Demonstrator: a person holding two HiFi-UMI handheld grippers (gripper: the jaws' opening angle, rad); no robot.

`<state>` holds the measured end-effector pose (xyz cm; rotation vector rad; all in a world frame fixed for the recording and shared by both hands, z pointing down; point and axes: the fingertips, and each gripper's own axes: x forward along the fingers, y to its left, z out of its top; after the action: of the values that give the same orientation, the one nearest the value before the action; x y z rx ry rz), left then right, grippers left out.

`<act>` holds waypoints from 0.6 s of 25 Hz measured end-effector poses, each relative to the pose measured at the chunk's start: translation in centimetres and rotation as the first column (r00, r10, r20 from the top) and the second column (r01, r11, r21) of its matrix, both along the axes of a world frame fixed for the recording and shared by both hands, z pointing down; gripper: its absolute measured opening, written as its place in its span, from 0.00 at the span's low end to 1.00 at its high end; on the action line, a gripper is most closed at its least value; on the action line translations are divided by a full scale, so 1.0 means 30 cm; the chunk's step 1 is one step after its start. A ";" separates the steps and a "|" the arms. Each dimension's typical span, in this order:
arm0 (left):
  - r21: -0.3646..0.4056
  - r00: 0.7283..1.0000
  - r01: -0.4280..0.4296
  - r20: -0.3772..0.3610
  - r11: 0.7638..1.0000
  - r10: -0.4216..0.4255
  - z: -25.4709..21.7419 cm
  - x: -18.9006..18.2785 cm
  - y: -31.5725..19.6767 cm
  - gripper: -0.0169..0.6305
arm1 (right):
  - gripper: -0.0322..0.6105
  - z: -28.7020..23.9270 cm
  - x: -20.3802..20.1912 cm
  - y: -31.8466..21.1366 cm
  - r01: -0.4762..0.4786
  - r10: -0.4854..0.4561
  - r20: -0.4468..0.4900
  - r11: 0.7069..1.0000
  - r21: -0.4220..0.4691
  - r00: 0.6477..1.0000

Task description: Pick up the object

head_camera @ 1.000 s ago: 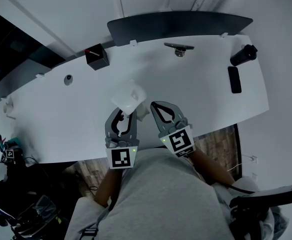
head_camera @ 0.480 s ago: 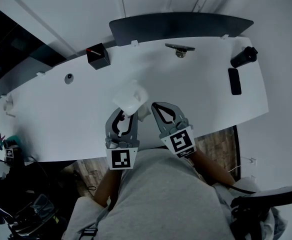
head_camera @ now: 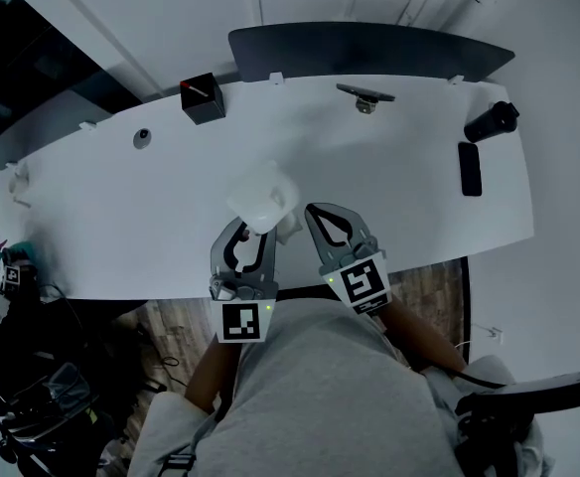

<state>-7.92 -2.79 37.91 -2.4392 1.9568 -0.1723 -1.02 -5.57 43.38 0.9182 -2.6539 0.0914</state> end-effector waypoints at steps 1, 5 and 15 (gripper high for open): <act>-0.003 1.000 0.010 -0.003 1.000 -0.010 0.001 0.007 0.014 0.21 | 0.05 0.003 0.009 0.007 0.007 -0.007 0.001 1.000 -0.002 1.000; -0.019 0.999 0.040 0.009 0.999 -0.039 0.012 0.044 0.074 0.21 | 0.05 0.027 0.049 0.039 0.031 -0.031 0.004 0.999 -0.019 1.000; -0.030 0.994 0.050 0.102 0.998 -0.047 0.012 0.061 0.202 0.21 | 0.05 0.027 0.046 0.114 0.065 -0.064 0.038 0.997 -0.042 0.997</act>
<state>-6.08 3.27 38.26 -2.3521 1.9872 -0.3246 0.36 -2.15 44.19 0.8244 -2.7017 0.1513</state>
